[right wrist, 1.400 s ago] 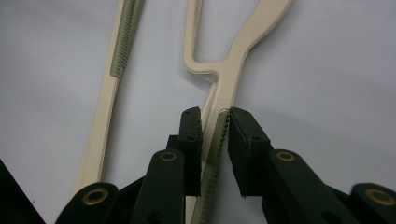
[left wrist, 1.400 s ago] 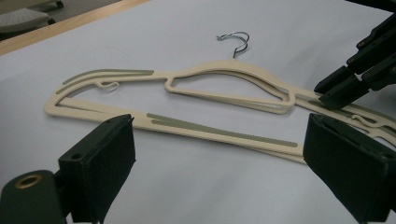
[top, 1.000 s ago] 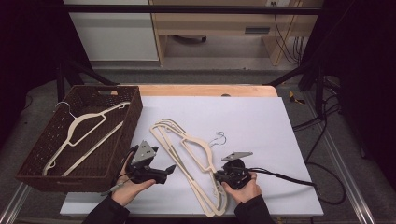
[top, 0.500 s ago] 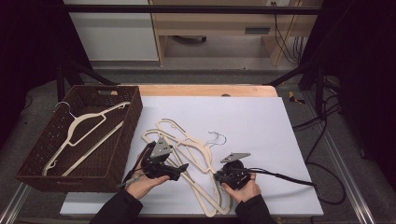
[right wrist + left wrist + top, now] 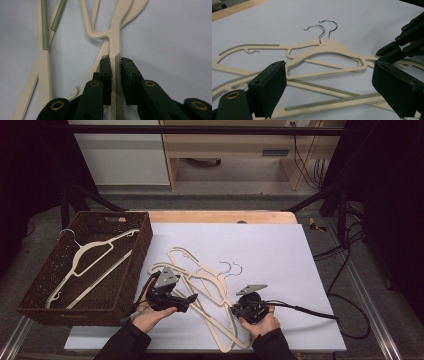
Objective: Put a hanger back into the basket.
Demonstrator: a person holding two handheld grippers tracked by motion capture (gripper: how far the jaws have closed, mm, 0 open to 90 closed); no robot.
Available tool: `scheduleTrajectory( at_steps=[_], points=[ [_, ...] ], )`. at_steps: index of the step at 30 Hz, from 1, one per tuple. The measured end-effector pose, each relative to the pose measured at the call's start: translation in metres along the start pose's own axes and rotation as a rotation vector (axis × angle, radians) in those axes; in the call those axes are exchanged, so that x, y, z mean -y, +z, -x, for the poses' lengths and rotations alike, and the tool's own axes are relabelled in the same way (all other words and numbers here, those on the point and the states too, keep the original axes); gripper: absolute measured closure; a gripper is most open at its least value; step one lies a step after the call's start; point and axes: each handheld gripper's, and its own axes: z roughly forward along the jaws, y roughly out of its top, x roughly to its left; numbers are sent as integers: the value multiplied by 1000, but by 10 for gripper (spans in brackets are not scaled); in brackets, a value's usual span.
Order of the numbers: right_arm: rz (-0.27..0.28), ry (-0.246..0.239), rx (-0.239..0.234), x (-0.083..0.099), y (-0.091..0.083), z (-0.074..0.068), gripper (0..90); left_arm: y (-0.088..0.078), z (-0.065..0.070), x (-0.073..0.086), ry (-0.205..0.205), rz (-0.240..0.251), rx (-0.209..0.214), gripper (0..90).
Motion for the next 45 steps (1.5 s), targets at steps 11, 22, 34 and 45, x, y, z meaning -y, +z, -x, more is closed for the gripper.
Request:
scheduleTrajectory(
  at_steps=[11, 22, 34, 45],
  points=[
    [46, -26, 13, -4, -16, 2, 796, 20, -23, -13, -3, -55, 13, 110],
    [105, -101, 8, -5, -27, 5, 797, 63, -35, -23, 86, -150, 37, 148],
    [114, -111, 4, -5, -29, 5, 797, 100, -43, -29, 178, -229, 44, 357],
    [116, -147, -6, -5, -29, 6, 797, 109, -42, -25, 246, -254, 24, 595]
  ],
)
